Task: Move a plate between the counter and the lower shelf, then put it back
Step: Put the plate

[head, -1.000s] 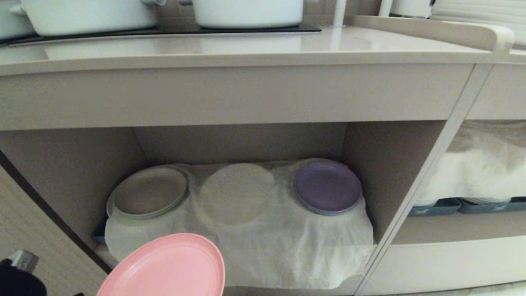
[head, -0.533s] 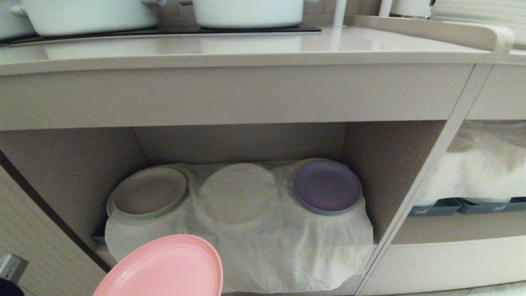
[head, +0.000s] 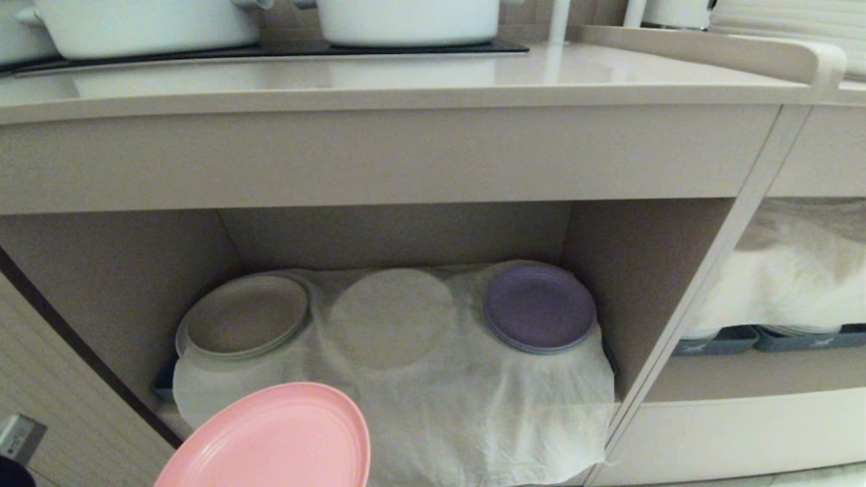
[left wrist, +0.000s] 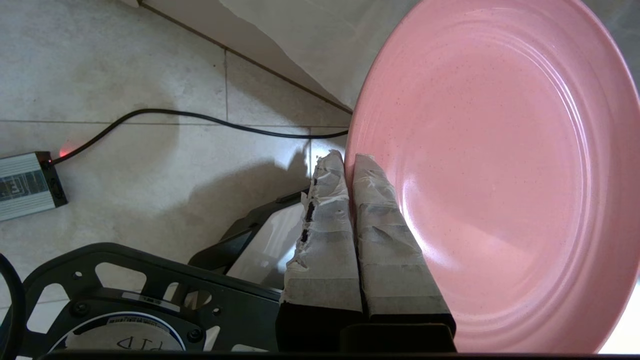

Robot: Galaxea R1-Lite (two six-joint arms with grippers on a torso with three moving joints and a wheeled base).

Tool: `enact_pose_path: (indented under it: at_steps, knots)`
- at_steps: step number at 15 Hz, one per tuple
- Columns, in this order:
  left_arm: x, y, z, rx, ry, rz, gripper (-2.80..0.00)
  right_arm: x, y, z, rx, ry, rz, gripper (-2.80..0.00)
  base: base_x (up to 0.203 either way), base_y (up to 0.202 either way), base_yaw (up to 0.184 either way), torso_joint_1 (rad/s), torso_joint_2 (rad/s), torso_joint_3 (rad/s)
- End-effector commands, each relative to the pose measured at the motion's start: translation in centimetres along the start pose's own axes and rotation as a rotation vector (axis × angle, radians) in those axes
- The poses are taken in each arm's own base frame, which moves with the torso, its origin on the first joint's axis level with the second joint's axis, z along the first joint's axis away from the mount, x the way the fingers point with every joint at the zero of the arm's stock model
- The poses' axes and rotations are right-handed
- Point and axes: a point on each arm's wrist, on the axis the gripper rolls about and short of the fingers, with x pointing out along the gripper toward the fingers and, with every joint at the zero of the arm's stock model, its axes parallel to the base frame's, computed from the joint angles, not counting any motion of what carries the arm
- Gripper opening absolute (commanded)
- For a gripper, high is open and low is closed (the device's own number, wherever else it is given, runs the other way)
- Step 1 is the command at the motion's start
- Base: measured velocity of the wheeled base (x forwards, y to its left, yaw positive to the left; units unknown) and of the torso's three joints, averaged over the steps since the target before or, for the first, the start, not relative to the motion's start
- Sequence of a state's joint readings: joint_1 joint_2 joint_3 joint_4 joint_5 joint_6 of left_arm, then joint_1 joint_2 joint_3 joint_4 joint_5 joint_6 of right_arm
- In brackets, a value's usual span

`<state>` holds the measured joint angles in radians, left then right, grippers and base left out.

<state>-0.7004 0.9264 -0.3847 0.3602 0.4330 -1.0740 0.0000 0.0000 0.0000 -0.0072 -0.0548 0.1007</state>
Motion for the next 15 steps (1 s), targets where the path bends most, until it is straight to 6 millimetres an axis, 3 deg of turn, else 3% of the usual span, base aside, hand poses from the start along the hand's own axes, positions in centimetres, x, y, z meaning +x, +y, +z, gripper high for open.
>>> enact_pose_path:
  at_steps: [1, 15]
  knots:
    - [0.04, -0.01, 0.00, -0.005, -0.001, 0.006, -2.80, 0.00, 0.00, 0.01, 0.001, -0.001, 0.000, -2.80, 0.000, 0.000, 0.000, 0.000, 0.00, 0.000]
    - [-0.06, -0.81, 0.36, 0.022, 0.013, -0.059, -2.80, 0.00, 0.00, 0.01, 0.001, -0.001, 0.000, -2.80, 0.000, 0.000, 0.000, 0.000, 0.00, 0.000]
